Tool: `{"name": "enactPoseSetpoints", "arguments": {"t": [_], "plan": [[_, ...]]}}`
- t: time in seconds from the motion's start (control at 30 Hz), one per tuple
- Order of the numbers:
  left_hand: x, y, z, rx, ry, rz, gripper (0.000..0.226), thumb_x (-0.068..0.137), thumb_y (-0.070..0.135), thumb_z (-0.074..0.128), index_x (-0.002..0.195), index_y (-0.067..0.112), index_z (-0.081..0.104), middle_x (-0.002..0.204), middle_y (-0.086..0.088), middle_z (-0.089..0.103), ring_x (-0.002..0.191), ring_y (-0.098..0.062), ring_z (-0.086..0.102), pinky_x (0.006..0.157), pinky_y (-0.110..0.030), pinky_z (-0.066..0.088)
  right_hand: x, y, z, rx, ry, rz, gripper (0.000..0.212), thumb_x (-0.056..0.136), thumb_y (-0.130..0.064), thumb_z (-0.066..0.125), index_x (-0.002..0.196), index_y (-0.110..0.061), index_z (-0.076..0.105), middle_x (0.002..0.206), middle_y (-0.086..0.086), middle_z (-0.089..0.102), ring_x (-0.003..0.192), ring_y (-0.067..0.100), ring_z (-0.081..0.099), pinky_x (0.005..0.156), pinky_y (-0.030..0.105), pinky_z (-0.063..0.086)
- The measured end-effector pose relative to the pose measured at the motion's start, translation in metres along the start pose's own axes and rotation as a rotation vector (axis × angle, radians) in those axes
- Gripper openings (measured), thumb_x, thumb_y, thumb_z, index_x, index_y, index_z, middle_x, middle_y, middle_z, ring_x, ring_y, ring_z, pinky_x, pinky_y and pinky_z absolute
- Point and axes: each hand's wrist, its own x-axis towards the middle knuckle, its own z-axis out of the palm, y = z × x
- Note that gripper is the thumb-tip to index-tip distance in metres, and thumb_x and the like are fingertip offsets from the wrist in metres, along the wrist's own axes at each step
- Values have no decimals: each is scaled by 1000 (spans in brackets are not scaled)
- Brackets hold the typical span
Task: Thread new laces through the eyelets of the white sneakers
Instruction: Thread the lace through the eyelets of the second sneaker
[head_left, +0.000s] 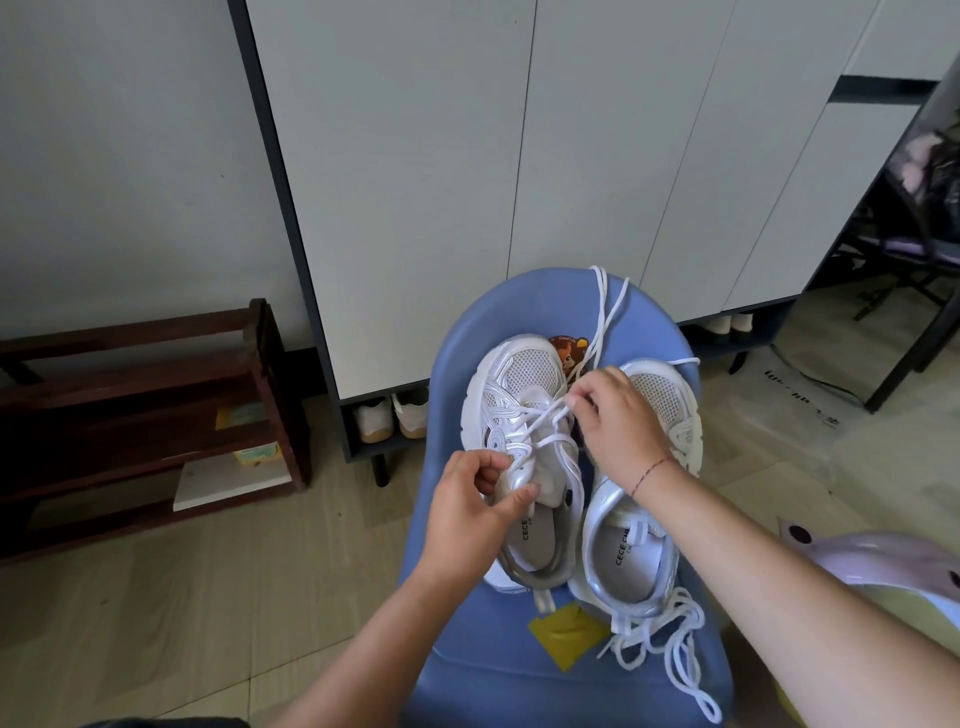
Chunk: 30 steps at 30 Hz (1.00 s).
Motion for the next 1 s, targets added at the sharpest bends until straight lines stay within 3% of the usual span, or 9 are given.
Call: {"name": "enactPoseSetpoints", "arguments": {"t": [0.07, 0.2, 0.33, 0.43, 0.63, 0.77, 0.87, 1.0], "plan": [[0, 0, 0, -5, 6, -3, 27, 76, 19, 80, 93, 24, 59, 99, 1, 56, 75, 5, 50, 69, -9, 42, -4, -2, 3, -30, -14, -20, 10, 92, -22, 56, 94, -13, 60, 102, 1, 51, 88, 22, 55, 77, 33, 44], [-1, 2, 1, -5, 6, -6, 27, 77, 17, 79, 92, 24, 57, 99, 2, 56, 74, 7, 49, 68, -8, 41, 4, -20, -6, -58, -137, -252, 24, 89, -26, 61, 112, -19, 63, 105, -5, 46, 92, 15, 52, 79, 29, 41], [-1, 3, 1, 5, 8, -7, 27, 77, 17, 79, 92, 24, 58, 100, 1, 56, 75, 6, 51, 67, -8, 41, 6, -32, -4, -178, -339, -314, 11, 88, -30, 63, 93, -22, 69, 92, -12, 42, 90, 14, 55, 77, 31, 44], [-1, 3, 0, 12, 6, -6, 28, 76, 18, 79, 92, 25, 57, 100, 2, 57, 76, 7, 51, 68, -8, 42, 6, -31, 0, -175, -375, -305, 10, 88, -27, 63, 89, -19, 68, 92, -12, 42, 90, 13, 54, 74, 28, 40], [0, 4, 0, -4, -5, -7, 28, 77, 16, 79, 95, 19, 58, 101, 0, 56, 74, 10, 50, 67, -6, 41, 9, -30, 4, -244, -374, -269, 13, 91, -27, 58, 92, -16, 65, 106, -2, 51, 97, 20, 56, 76, 29, 39], [-1, 4, -1, -16, -14, -5, 28, 77, 16, 78, 93, 24, 57, 102, 1, 56, 75, 10, 51, 67, -7, 42, 8, -26, 4, -262, -337, -274, 15, 95, -27, 50, 96, -16, 60, 110, 0, 49, 97, 22, 55, 74, 29, 35], [-2, 3, -2, -16, -11, 0, 29, 77, 17, 79, 90, 28, 55, 101, 1, 56, 76, 9, 50, 67, -7, 42, 14, -19, -3, -141, -222, -190, 15, 97, -24, 47, 94, -14, 58, 110, 3, 47, 92, 19, 52, 75, 27, 34], [-1, 3, -2, -11, -15, -5, 29, 77, 18, 79, 89, 29, 54, 102, -1, 56, 75, 9, 49, 68, -7, 42, 29, -4, -17, 24, 0, 10, 18, 94, -19, 52, 97, -4, 61, 106, 10, 48, 95, 27, 54, 77, 23, 31]]}}
